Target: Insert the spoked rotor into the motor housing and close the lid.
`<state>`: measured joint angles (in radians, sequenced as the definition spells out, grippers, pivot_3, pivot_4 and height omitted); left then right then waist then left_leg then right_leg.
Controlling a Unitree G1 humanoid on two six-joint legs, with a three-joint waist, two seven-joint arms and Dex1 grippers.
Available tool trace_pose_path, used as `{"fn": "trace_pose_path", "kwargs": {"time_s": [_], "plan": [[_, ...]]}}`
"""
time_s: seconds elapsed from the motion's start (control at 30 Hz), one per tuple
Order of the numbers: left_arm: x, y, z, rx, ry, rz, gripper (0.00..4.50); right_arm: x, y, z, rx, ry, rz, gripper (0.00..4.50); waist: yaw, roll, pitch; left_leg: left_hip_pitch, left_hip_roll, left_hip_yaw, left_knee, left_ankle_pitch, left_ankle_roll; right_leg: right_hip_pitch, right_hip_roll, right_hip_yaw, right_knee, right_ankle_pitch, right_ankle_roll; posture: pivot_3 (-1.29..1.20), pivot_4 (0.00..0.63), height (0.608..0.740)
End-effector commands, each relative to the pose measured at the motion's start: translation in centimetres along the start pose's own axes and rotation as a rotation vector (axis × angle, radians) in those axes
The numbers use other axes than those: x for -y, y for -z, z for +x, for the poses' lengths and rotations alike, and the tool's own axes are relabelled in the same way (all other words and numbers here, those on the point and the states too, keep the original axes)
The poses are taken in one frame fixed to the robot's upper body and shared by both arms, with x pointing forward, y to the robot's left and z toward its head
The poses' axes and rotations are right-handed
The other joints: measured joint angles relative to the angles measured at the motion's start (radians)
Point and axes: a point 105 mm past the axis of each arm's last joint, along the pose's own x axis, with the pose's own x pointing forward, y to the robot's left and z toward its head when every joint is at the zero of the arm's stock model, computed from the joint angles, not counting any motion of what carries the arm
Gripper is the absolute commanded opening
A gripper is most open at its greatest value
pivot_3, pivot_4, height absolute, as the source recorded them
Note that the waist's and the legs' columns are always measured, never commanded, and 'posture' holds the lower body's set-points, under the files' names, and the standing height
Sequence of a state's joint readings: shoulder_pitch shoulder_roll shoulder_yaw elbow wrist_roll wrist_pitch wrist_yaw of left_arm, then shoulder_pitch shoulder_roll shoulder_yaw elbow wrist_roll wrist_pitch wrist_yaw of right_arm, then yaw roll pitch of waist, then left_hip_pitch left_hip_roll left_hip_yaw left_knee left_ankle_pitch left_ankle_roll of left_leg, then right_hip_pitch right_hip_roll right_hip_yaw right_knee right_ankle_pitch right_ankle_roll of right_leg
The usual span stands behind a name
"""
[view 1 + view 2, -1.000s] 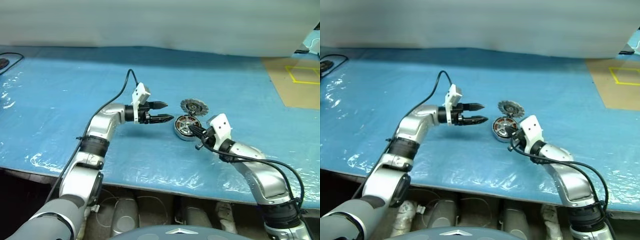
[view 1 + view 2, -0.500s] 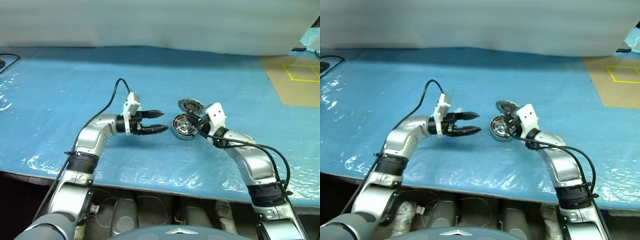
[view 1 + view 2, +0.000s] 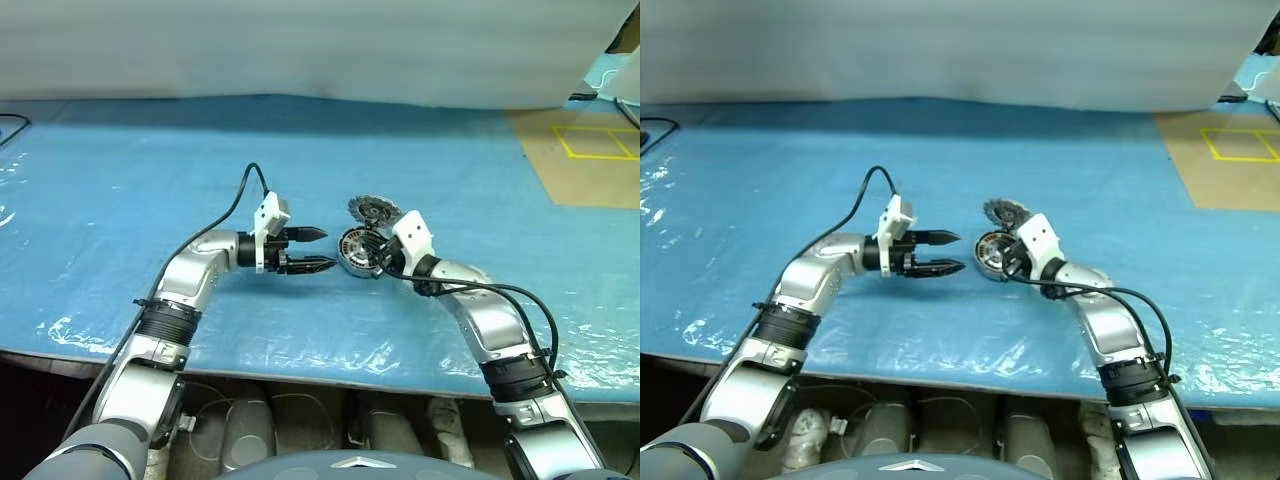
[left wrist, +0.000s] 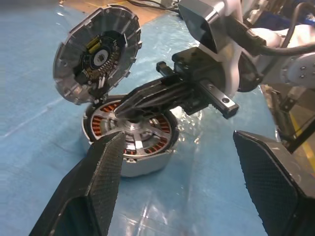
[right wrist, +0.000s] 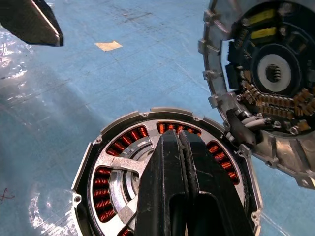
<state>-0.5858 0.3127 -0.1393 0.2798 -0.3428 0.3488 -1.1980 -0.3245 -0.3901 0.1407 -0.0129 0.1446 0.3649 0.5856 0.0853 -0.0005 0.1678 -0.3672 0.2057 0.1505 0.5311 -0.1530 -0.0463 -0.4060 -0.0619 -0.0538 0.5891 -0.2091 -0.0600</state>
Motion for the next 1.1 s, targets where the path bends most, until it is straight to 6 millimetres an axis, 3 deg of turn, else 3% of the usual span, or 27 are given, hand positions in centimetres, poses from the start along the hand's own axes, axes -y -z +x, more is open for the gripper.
{"fn": "trace_pose_path", "kwargs": {"time_s": [0.03, 0.17, 0.3, 0.47, 0.53, 0.83, 1.0, 1.1], "plan": [[0.0, -1.0, -0.1, 0.043, -0.008, 0.023, 3.69, 1.1, -1.6, -0.6, 0.061, 0.021, 0.017, 0.0, 0.001, 0.0, 0.0, 0.0, 0.0, 0.0, 0.0, 0.0, 0.0, 0.0, 0.0, 0.0, 0.0, 0.0, 0.0, 0.0, 0.15, 0.74], [0.1, -1.0, -0.6, 0.065, -0.024, 0.001, 3.69, 2.2, -3.1, -3.8, 0.114, 0.006, 0.062, 0.0, 0.01, 0.001, 0.0, -0.003, 0.0, 0.0, 0.0, 0.0, 0.0, -0.002, 0.0, 0.0, -0.001, 0.0, 0.0, 0.0, 0.15, 0.74], [0.0, -1.0, -1.1, 0.069, -0.039, -0.002, 3.69, 3.1, -2.5, -6.8, 0.087, 0.011, 0.118, 0.0, 0.014, 0.001, 0.0, -0.003, 0.0, 0.0, -0.001, 0.0, 0.0, -0.001, 0.0, 0.0, -0.001, 0.0, -0.001, 0.0, 0.15, 0.74], [-0.2, -1.6, -1.3, 0.093, -0.038, 0.015, 3.69, 6.4, -2.1, -8.3, 0.071, 0.154, 0.099, 0.0, 0.008, 0.001, 0.0, -0.001, 0.0, 0.0, 0.0, 0.0, 0.001, -0.001, 0.0, 0.0, -0.001, 0.0, 0.0, 0.0, 0.15, 0.74], [-0.1, -1.7, -1.4, 0.086, -0.023, 0.02, 3.69, 7.4, -3.0, -7.7, 0.097, 0.177, 0.071, 0.0, 0.006, 0.001, 0.0, -0.001, 0.0, 0.001, 0.001, 0.0, 0.001, -0.001, 0.0, 0.0, -0.001, -0.001, 0.003, 0.0, 0.15, 0.74], [-0.2, -1.5, -1.6, 0.03, 0.0, 0.045, 3.69, 8.1, -7.0, -2.6, 0.152, 0.036, -0.054, 0.0, 0.007, 0.002, 0.0, -0.003, 0.0, 0.001, 0.002, 0.0, 0.0, -0.002, 0.001, 0.0, 0.0, 0.001, -0.002, 0.0, 0.15, 0.74], [-0.4, -1.6, -1.9, 0.023, -0.018, 0.062, 3.69, 6.7, -8.6, -0.4, 0.168, -0.094, -0.121, 0.0, 0.009, 0.002, 0.001, -0.004, 0.0, 0.001, 0.002, 0.0, 0.001, -0.003, 0.001, 0.0, 0.001, 0.001, -0.003, 0.0, 0.15, 0.74], [-0.4, -1.3, -2.3, 0.015, -0.03, 0.059, 3.69, 4.3, -9.3, -0.5, 0.175, -0.246, -0.113, 0.0, 0.01, 0.002, 0.001, -0.005, 0.001, 0.001, 0.003, 0.0, 0.001, -0.003, 0.002, 0.0, 0.001, 0.001, -0.003, 0.0, 0.15, 0.74]]}}
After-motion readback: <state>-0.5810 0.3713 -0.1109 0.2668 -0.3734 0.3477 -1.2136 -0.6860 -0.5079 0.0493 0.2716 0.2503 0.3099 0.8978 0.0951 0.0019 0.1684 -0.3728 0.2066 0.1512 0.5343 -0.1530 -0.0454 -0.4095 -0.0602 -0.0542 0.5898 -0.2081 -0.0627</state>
